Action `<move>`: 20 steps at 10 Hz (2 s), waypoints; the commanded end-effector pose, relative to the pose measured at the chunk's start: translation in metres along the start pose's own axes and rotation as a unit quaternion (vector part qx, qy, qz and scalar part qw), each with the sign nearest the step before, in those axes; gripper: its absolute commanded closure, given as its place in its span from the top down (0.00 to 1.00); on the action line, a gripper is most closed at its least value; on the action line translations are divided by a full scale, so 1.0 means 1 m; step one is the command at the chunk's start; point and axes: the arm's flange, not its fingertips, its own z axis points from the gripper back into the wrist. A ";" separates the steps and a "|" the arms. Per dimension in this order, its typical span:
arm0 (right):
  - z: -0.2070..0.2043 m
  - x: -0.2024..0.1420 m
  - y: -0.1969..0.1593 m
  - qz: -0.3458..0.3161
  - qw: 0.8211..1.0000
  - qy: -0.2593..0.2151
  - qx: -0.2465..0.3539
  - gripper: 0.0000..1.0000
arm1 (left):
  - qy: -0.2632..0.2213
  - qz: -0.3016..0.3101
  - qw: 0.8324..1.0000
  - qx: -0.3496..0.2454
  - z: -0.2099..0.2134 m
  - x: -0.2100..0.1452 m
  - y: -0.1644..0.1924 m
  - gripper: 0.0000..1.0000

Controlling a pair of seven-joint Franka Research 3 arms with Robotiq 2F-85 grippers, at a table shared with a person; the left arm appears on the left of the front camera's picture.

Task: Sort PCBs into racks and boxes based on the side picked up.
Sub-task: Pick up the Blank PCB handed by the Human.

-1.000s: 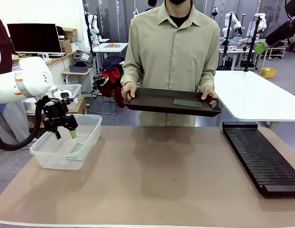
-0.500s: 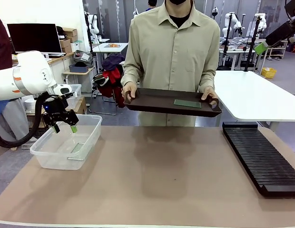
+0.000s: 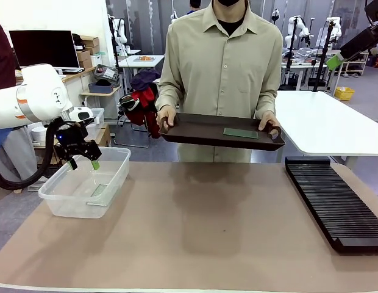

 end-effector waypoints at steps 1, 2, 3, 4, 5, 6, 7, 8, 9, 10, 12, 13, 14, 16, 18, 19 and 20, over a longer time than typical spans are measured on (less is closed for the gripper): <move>-0.001 -0.003 0.001 0.004 1.000 0.000 0.003 1.00 | 0.002 -0.003 1.000 -0.001 0.000 0.000 0.001 1.00; -0.001 -0.003 0.001 0.004 1.000 0.000 0.003 1.00 | 0.002 -0.003 1.000 -0.001 0.000 0.000 0.001 1.00; -0.001 -0.003 0.001 0.004 1.000 0.000 0.003 1.00 | 0.002 -0.003 1.000 -0.001 0.000 0.000 0.001 1.00; -0.001 -0.003 0.001 0.004 1.000 0.000 0.003 1.00 | 0.002 -0.003 1.000 -0.001 0.000 0.000 0.001 1.00; -0.001 -0.003 0.001 0.004 1.000 0.000 0.003 1.00 | 0.002 -0.003 1.000 -0.001 0.000 0.000 0.001 1.00; -0.001 -0.003 0.001 0.004 1.000 0.000 0.003 1.00 | 0.002 -0.003 1.000 -0.001 0.000 0.000 0.001 1.00; -0.001 -0.003 0.001 0.004 1.000 0.000 0.003 1.00 | 0.002 -0.003 1.000 -0.001 0.000 0.000 0.001 1.00; -0.001 -0.003 0.001 0.004 1.000 0.000 0.003 1.00 | 0.002 -0.003 1.000 -0.001 0.000 0.000 0.001 1.00; -0.001 -0.003 0.001 0.004 1.000 0.000 0.003 1.00 | 0.000 0.000 1.000 0.000 0.000 0.000 0.000 1.00; -0.001 -0.003 0.001 0.004 1.000 0.000 0.003 1.00 | 0.006 -0.026 1.000 0.004 0.012 0.000 0.004 1.00; -0.001 -0.003 0.001 0.004 1.000 0.000 0.003 1.00 | -0.034 -0.079 0.996 0.001 0.039 0.001 -0.001 1.00; -0.001 -0.003 0.001 0.004 1.000 0.000 0.003 1.00 | -0.046 -0.113 0.993 -0.012 0.054 0.003 -0.001 1.00; -0.001 -0.003 0.001 0.004 1.000 0.000 0.003 1.00 | -0.062 -0.153 0.986 -0.022 0.072 0.005 -0.001 1.00; -0.001 -0.003 0.001 0.004 1.000 0.000 0.003 1.00 | -0.101 -0.208 0.971 -0.052 0.115 0.012 -0.007 1.00; -0.001 -0.003 0.001 0.004 1.000 0.000 0.003 1.00 | -0.143 -0.275 0.949 -0.065 0.156 0.016 -0.018 1.00; -0.001 -0.003 0.001 0.004 1.000 0.000 0.003 1.00 | -0.156 -0.306 0.937 -0.067 0.174 0.018 -0.021 1.00; -0.001 -0.003 0.001 0.004 1.000 0.000 0.003 1.00 | -0.175 -0.338 0.922 -0.069 0.190 0.020 -0.025 1.00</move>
